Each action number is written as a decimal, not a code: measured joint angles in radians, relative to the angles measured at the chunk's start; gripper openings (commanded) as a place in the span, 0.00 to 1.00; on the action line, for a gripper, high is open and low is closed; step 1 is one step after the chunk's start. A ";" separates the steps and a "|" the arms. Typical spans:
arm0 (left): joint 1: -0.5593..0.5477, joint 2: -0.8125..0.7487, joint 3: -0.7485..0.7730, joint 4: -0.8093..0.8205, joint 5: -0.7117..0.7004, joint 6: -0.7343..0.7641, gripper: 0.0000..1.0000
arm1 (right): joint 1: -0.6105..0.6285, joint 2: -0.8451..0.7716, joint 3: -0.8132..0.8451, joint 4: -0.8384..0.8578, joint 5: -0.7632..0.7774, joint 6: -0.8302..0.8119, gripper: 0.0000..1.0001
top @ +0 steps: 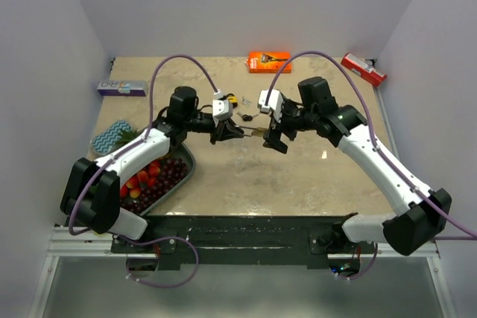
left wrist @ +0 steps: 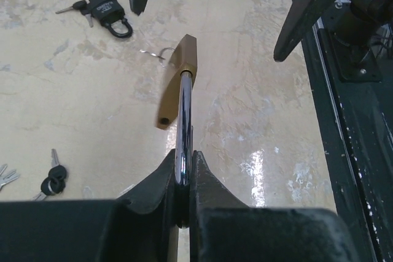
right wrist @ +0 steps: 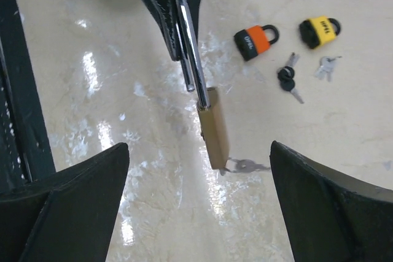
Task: Lock with the key
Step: Pick up the lock from the center of the board, then lock the lock, then place the key at the center of the board.
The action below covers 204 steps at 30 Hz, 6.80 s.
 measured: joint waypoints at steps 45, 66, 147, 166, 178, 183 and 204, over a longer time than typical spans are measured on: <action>0.013 -0.101 0.093 -0.125 0.101 -0.024 0.00 | -0.066 -0.062 -0.220 0.313 -0.275 0.008 0.00; -0.014 -0.052 0.061 0.045 0.085 -0.101 0.00 | -0.099 0.015 -0.127 0.189 -0.330 0.010 0.00; -0.033 -0.089 0.035 -0.114 -0.004 -0.092 0.00 | -0.190 -0.005 -0.138 0.007 -0.388 -0.129 0.43; -0.013 -0.089 0.035 -0.119 -0.002 -0.103 0.00 | -0.190 0.021 -0.146 0.044 -0.398 -0.155 0.00; 0.124 -0.085 0.089 -0.196 -0.008 -0.045 0.00 | -0.241 0.126 -0.233 -0.033 -0.338 -0.157 0.00; 0.122 -0.085 0.089 -0.286 -0.054 0.027 0.00 | -0.232 0.218 -0.233 0.132 -0.330 0.127 0.00; 0.123 -0.085 0.050 -0.408 -0.259 0.093 0.00 | -0.137 0.558 -0.233 0.555 -0.142 0.705 0.00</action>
